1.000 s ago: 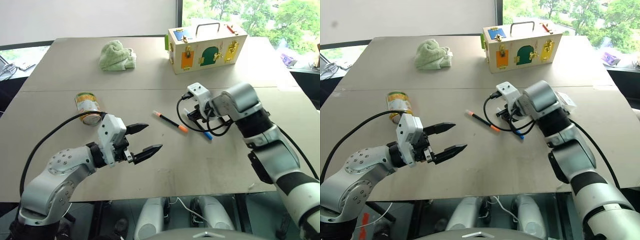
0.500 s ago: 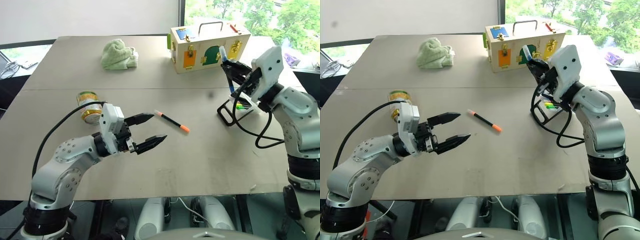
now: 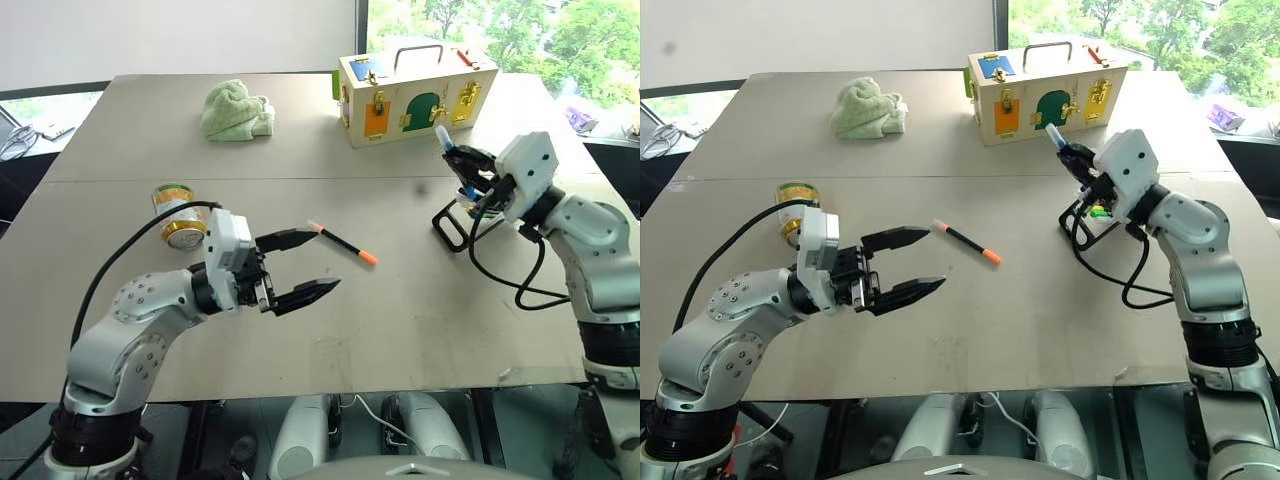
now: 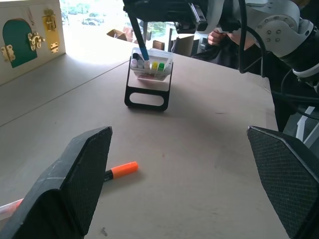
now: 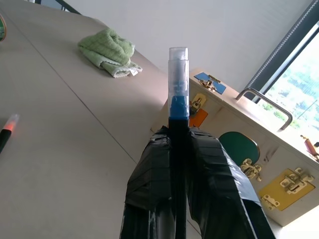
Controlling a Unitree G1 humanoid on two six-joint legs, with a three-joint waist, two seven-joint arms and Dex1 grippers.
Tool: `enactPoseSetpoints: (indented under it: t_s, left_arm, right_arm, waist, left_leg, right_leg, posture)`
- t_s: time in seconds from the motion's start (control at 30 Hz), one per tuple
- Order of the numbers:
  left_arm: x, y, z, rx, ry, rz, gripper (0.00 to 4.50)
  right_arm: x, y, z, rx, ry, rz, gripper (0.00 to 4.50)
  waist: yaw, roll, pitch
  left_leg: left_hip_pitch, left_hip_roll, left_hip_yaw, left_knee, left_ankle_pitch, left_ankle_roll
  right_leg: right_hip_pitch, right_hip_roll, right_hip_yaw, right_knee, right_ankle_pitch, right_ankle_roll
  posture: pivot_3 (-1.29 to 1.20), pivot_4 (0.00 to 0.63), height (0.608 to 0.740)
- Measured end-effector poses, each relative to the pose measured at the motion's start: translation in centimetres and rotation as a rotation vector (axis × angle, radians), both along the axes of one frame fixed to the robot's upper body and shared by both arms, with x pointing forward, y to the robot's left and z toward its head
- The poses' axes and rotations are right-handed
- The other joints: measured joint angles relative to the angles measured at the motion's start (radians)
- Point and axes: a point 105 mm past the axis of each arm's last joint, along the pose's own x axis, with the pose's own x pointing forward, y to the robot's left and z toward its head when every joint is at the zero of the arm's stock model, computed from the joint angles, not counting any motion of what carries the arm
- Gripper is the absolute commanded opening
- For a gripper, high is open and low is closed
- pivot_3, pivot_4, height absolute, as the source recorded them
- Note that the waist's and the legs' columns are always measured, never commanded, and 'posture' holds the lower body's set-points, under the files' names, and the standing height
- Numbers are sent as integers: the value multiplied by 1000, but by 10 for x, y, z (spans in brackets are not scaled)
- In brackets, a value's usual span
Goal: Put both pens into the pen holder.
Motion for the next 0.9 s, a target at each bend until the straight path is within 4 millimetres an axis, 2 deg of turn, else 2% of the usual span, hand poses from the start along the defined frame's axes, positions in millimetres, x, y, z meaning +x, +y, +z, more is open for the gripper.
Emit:
enactPoseSetpoints:
  t_s: [0.3,0.47,0.57,0.67,0.77,0.8,0.9]
  left_arm:
    - [0,2,-1,3,-8,5,4500]
    - [2,1,-2,-1,-1,-1,4500]
    - [5,2,-1,2,-11,-1,4500]
    - [8,4,-3,5,-10,0,4500]
    - [14,4,-5,18,-10,4,4500]
    - [16,4,-6,29,-11,5,4500]
    - [26,4,-14,73,-2,32,4500]
  right_arm:
    - [-13,-6,-5,-65,-38,-65,39]
    - [-15,-13,-15,-127,-50,-90,39]
    - [-14,-24,-31,-159,-14,-107,1253]
    - [-14,-32,-45,-176,29,-132,2747]
    - [-17,-39,-43,-171,21,-160,4225]
    - [-18,-41,-39,-164,7,-171,4377]
    - [-24,-36,-24,-129,-31,-161,4377]
  waist:
    - [2,0,0]
    - [4,0,0]
    - [8,0,0]
    - [9,0,0]
    - [13,0,0]
    - [14,0,0]
    - [18,0,0]
  left_leg:
    - [0,0,0,0,0,0]
    - [0,0,0,0,0,0]
    - [1,0,0,1,0,0]
    - [1,0,0,1,0,0]
    - [1,0,0,1,0,0]
    - [1,0,0,1,0,0]
    - [1,0,0,1,0,0]
  right_leg:
    - [0,0,0,0,-1,1]
    - [0,0,0,0,-1,2]
    - [1,0,0,0,-1,2]
    - [1,0,0,0,-1,2]
    - [1,0,0,0,-1,2]
    - [1,0,0,0,-1,2]
    - [2,0,0,0,-1,2]
  posture:
    - [0,150,740]
    - [0,150,740]
    - [0,150,740]
    - [0,150,740]
    - [0,150,740]
    - [0,150,740]
    - [0,150,740]
